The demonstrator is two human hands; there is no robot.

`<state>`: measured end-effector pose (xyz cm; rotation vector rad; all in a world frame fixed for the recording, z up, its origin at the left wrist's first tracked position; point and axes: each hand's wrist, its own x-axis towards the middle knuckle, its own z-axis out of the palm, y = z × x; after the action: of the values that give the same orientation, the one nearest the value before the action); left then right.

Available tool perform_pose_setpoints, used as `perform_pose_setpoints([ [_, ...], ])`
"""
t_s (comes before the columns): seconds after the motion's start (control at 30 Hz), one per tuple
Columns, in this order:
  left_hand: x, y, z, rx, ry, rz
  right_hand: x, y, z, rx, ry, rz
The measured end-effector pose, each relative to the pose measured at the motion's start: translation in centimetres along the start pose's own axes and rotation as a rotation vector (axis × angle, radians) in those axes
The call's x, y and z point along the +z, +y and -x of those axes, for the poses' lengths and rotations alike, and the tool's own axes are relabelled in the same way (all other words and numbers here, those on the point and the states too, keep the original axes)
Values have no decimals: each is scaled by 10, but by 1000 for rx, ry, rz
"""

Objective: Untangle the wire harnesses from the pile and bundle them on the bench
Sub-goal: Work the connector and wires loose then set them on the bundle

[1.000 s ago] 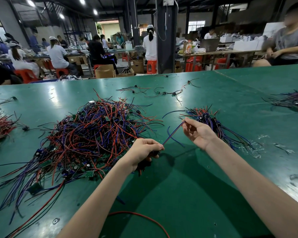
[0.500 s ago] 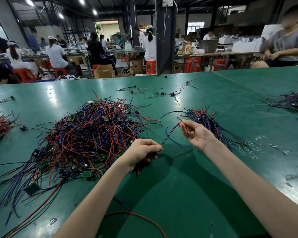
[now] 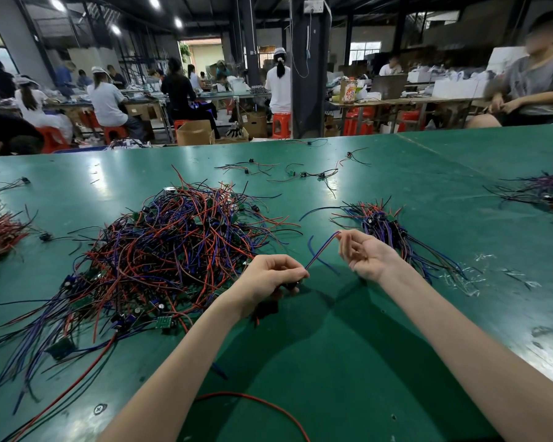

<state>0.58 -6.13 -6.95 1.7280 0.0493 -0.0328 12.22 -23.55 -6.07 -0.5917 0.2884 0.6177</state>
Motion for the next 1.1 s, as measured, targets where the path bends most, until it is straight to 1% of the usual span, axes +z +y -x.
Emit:
perform_pose_setpoints([
  [0.1, 2, 0, 1, 81, -10, -6, 1, -1, 3, 21, 3, -27],
  [0.23, 1, 0, 1, 112, 4, 0, 1, 0, 4, 32, -9, -5],
  [0.43, 0, -1, 1, 108, -2, -34, -1, -1, -1, 8, 12, 208],
  [0.53, 1, -2, 1, 96, -4, -48, -1, 0, 0, -8, 9, 258],
  [0.67, 1, -1, 1, 86, 11, -63, 2, 0, 2, -38, -29, 216],
  [0.8, 2, 0, 1, 85, 42, -39, 6, 1, 4, -42, -24, 187],
  [0.9, 2, 1, 2, 92, 57, -27, 9, 6, 8, -34, -40, 126],
  [1.0, 3, 0, 1, 94, 75, -63, 10, 14, 13, 13, -79, 51],
  [1.1, 4, -1, 1, 90, 81, -95, 11, 16, 14, 20, -90, 44],
])
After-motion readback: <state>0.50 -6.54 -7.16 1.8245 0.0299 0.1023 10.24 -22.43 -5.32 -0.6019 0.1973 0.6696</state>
